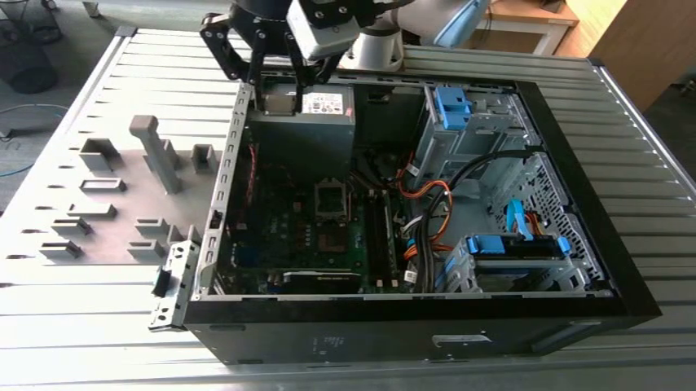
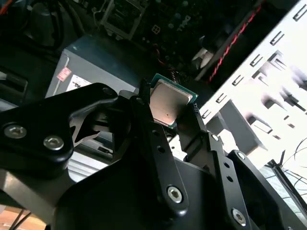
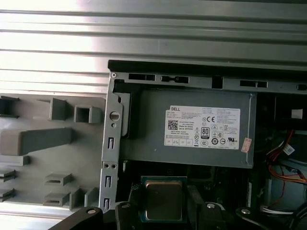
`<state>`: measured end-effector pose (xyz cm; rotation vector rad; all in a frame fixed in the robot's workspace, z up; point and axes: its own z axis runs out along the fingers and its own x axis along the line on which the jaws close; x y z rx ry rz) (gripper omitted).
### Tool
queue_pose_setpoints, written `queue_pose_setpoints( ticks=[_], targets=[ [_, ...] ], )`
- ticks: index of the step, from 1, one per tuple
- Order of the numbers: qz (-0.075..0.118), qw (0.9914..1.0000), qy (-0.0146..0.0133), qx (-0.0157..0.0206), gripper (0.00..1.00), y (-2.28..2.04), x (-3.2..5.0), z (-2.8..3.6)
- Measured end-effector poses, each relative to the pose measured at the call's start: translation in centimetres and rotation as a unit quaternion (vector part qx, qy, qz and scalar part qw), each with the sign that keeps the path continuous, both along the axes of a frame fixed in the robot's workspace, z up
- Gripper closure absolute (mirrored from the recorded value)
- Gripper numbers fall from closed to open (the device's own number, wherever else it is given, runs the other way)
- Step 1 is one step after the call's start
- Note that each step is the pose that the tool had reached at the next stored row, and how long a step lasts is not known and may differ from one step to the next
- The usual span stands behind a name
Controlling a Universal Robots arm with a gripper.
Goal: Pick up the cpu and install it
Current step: 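Pick up the cpu and move it towards the insertion slot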
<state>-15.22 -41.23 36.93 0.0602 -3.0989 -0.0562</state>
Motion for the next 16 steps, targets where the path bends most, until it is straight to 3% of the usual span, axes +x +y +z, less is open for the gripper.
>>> queue_pose_setpoints(
  ticks=[16],
  targets=[
    [0.000,1.00000,0.0014,-0.0003,0.53,0.00,4.44,-0.01]
  ],
)
